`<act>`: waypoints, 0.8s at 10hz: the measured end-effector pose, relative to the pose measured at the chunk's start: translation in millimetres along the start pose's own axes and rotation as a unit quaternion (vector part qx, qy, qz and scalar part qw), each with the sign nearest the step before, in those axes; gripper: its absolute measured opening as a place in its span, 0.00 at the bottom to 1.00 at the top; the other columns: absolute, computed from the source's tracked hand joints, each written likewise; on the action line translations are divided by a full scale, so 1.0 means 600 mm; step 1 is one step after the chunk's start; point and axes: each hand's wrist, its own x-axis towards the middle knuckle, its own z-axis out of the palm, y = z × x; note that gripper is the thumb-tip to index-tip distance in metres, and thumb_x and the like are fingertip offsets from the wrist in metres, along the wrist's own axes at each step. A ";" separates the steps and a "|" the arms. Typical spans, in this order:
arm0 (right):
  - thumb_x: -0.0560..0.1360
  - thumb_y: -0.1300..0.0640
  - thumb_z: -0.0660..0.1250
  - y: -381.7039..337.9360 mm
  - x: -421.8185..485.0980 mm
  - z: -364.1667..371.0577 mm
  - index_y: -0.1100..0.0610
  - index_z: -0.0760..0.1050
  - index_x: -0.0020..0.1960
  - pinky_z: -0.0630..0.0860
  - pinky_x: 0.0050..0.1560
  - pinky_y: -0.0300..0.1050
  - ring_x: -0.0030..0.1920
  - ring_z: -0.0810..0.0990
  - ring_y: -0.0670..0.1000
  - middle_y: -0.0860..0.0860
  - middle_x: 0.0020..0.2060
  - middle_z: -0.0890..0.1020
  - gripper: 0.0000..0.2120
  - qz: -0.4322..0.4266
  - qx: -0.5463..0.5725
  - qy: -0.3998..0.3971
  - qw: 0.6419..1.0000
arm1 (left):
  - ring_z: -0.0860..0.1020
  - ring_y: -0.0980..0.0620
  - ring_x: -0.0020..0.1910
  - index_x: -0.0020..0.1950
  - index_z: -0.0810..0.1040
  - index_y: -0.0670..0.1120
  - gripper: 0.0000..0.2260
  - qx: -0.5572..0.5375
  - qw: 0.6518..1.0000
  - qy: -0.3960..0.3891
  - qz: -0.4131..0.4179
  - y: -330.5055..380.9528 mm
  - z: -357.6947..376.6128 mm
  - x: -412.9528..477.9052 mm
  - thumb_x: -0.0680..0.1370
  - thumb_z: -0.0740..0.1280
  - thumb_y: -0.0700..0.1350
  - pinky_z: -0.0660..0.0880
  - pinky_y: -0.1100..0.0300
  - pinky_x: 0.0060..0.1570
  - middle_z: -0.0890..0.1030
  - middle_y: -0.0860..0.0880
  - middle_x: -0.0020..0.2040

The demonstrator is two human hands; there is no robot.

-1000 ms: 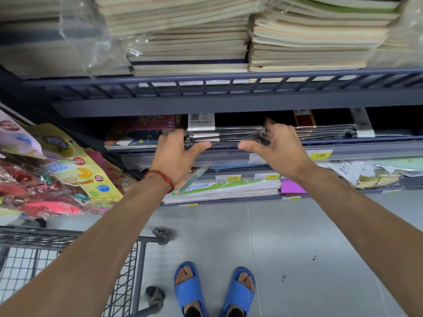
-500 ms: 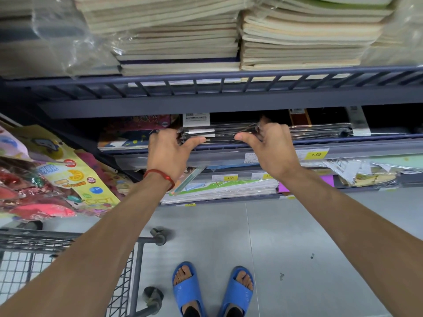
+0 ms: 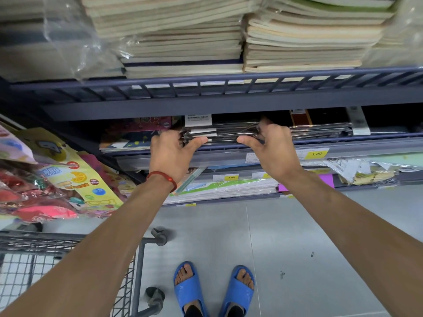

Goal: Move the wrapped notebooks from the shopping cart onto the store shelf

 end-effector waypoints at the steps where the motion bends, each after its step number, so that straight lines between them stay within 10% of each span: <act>1: 0.75 0.48 0.74 0.000 -0.001 -0.001 0.49 0.59 0.33 0.60 0.27 0.37 0.26 0.61 0.47 0.44 0.25 0.63 0.25 0.011 0.017 -0.003 1.000 | 0.66 0.44 0.39 0.27 0.63 0.49 0.26 0.006 1.000 0.000 0.014 0.003 -0.002 -0.007 0.72 0.73 0.61 0.66 0.52 0.41 0.67 0.49 0.26; 6: 0.77 0.46 0.71 -0.009 -0.015 0.004 0.49 0.64 0.38 0.66 0.34 0.39 0.32 0.73 0.46 0.46 0.30 0.74 0.18 0.034 -0.003 -0.005 0.999 | 0.76 0.41 0.37 0.42 0.70 0.43 0.23 0.068 0.995 -0.034 0.066 -0.003 -0.008 -0.020 0.76 0.65 0.64 0.77 0.49 0.38 0.68 0.47 0.31; 8: 0.78 0.48 0.69 -0.038 -0.067 -0.002 0.58 0.70 0.70 0.78 0.56 0.51 0.58 0.81 0.59 0.55 0.60 0.83 0.24 0.069 -0.077 0.080 0.991 | 0.79 0.37 0.51 0.66 0.71 0.40 0.23 0.125 0.984 -0.009 0.130 -0.001 -0.038 -0.050 0.78 0.68 0.54 0.77 0.49 0.48 0.81 0.38 0.50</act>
